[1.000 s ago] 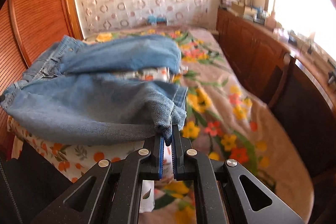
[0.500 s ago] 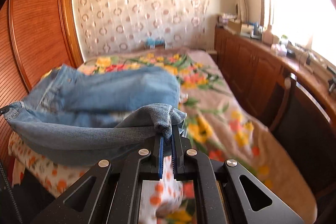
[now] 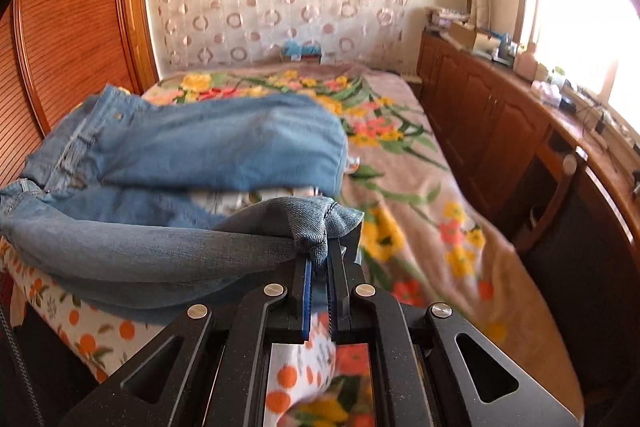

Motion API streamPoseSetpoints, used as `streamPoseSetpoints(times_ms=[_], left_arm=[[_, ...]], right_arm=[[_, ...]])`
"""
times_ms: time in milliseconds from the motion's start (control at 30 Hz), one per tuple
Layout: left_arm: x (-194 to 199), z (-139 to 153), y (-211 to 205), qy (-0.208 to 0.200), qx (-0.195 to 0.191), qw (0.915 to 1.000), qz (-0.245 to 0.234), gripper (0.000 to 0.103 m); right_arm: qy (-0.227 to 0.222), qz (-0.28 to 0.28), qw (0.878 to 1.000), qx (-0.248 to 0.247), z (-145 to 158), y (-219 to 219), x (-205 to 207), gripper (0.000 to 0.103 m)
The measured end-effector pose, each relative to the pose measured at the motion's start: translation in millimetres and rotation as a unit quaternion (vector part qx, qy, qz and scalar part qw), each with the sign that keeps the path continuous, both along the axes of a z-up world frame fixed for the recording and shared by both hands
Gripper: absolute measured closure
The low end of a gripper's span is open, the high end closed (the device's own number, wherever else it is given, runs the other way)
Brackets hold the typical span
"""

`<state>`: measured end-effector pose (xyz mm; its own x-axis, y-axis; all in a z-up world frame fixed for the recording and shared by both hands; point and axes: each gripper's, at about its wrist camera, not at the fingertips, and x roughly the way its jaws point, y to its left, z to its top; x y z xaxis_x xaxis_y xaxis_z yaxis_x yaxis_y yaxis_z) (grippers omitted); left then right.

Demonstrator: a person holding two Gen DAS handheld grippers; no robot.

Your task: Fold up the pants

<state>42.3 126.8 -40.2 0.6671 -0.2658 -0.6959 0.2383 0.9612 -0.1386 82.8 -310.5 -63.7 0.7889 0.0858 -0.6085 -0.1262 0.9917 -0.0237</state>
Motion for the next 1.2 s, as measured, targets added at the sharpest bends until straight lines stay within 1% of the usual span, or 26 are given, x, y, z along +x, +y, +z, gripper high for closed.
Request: streamPoseSetpoints(times_ms=[33,133,200,367,433,467,500,600,633,700,767,867,900,967,1000,1100,1167,1200], left_arm=[[-5.8,-10.0,0.5,0.013,0.001,0.9999,0.002,0.086],[-17.7,-28.7,0.1,0.036,-0.004,0.9993,0.008,0.086],[-22.5,-33.1,-1.1,0.038,0.000,0.9993,0.007,0.086],[-28.1,-32.4,-5.1,0.033,0.007,0.9994,0.000,0.084],[-29.4,-31.0,-1.6,0.032,0.011,0.9994,0.005,0.077],[-30.1,-28.0,1.6,0.029,0.009,0.9995,0.007,0.075],[-30.1,-23.7,6.1,0.023,0.005,0.9997,0.012,0.070],[-25.3,-7.9,12.5,-0.003,0.000,0.9997,0.025,0.050],[-20.5,-2.3,13.1,-0.013,-0.005,0.9997,0.022,0.049],[-4.7,2.6,13.2,-0.018,-0.009,0.9996,0.021,0.049],[17.4,2.8,11.4,-0.013,-0.015,0.9997,0.017,0.049],[59.1,-3.5,7.0,0.010,-0.027,0.9996,0.003,0.049],[74.3,-8.5,5.1,0.024,-0.029,0.9993,-0.002,0.050],[98.7,-20.3,0.6,0.057,-0.015,0.9983,0.005,0.055],[109.0,-28.1,-4.2,0.071,-0.001,0.9974,0.003,0.055],[123.6,-50.9,-13.8,0.110,0.031,0.9935,0.005,0.056],[121.5,-54.5,-17.9,0.105,0.043,0.9935,0.001,0.057],[118.7,-53.5,-19.2,0.100,0.046,0.9940,0.000,0.067]], right_arm=[[0.010,-0.003,1.000,0.005,-5.6,-0.5,0.2,0.097],[0.032,-0.010,0.999,0.013,-22.7,-2.1,-4.4,0.097],[0.040,-0.015,0.999,0.016,-26.9,-8.9,-8.7,0.097],[0.045,-0.029,0.998,0.031,-33.1,-22.5,-40.4,0.097],[0.048,-0.031,0.998,0.034,-33.9,-22.4,-49.3,0.097],[0.051,-0.031,0.998,0.036,-34.5,-22.7,-50.6,0.097],[0.054,-0.032,0.997,0.037,-35.7,-22.8,-50.7,0.097],[0.061,-0.031,0.997,0.037,-30.7,-22.7,-47.0,0.097],[0.061,-0.031,0.997,0.037,-29.9,-22.2,-46.6,0.097],[0.059,-0.031,0.997,0.040,-29.7,-22.9,-45.9,0.097],[0.054,-0.031,0.997,0.042,-31.0,-23.4,-48.2,0.097],[0.050,-0.031,0.997,0.045,-34.5,-24.5,-50.1,0.097],[0.049,-0.032,0.997,0.048,-37.9,-24.8,-51.3,0.097],[0.050,-0.033,0.997,0.051,-41.0,-23.7,-52.1,0.097],[0.050,-0.032,0.997,0.051,-42.5,-23.3,-52.6,0.097],[0.050,-0.032,0.997,0.057,-45.5,-23.4,-52.6,0.097],[0.051,-0.030,0.996,0.059,-46.6,-23.4,-52.8,0.097],[0.052,-0.029,0.996,0.059,-47.6,-23.6,-52.7,0.097]])
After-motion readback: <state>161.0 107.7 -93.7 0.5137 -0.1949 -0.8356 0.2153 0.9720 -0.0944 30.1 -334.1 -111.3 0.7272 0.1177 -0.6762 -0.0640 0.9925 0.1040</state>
